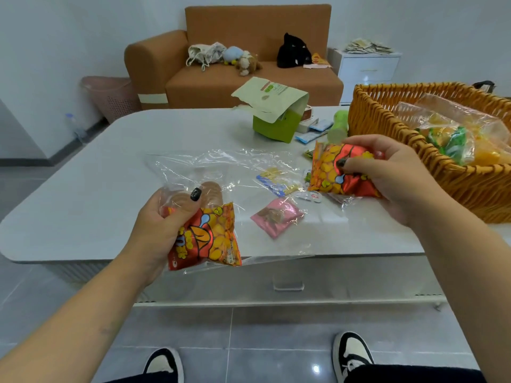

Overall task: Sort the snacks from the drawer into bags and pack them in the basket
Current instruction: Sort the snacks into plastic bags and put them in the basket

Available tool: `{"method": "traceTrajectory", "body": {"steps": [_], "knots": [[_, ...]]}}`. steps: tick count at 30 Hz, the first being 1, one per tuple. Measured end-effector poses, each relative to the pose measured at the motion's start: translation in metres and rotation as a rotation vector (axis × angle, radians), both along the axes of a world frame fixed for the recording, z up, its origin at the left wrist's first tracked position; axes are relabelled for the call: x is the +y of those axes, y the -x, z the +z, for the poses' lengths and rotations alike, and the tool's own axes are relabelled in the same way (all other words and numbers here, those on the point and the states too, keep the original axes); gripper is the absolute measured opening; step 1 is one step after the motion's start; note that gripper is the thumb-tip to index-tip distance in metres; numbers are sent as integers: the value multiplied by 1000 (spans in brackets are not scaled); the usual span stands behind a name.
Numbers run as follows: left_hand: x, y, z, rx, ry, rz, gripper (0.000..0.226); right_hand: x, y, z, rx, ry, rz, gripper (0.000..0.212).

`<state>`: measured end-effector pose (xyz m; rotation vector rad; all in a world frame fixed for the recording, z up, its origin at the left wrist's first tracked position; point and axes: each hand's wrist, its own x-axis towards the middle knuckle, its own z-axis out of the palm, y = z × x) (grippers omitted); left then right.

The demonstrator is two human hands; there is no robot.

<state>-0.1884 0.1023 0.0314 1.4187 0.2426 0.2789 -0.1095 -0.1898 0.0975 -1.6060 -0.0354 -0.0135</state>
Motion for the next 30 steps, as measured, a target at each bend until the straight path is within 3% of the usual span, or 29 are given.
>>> {"method": "traceTrajectory", "body": {"steps": [8,11,13,14,17,20,25,27,28,30], "knots": [[-5,-6,-1,-4,36,8,36,28,8,-14,72,71,100,59],[-8,-7,-2,3,33,-4,28,36,15,-17,152,-96,303,49],[-10,-7,-1,40,29,-55,48,40,20,-18,202,-200,443,40],[-11,-6,-2,64,23,-99,55,42,21,-20,217,-243,466,37],[-18,-3,-3,79,-6,-220,40,47,27,-22,283,-373,445,26],[-26,-1,-4,100,-34,-286,44,52,30,-31,391,-511,454,15],[-26,-3,-5,162,9,-271,70,49,34,-30,461,-396,507,38],[-26,-4,-5,157,27,-269,58,49,32,-31,399,-386,473,11],[-26,-4,-5,152,36,-278,46,49,30,-33,378,-386,406,11],[-29,-4,-3,158,52,-289,30,52,29,-38,366,-370,323,31]]}}
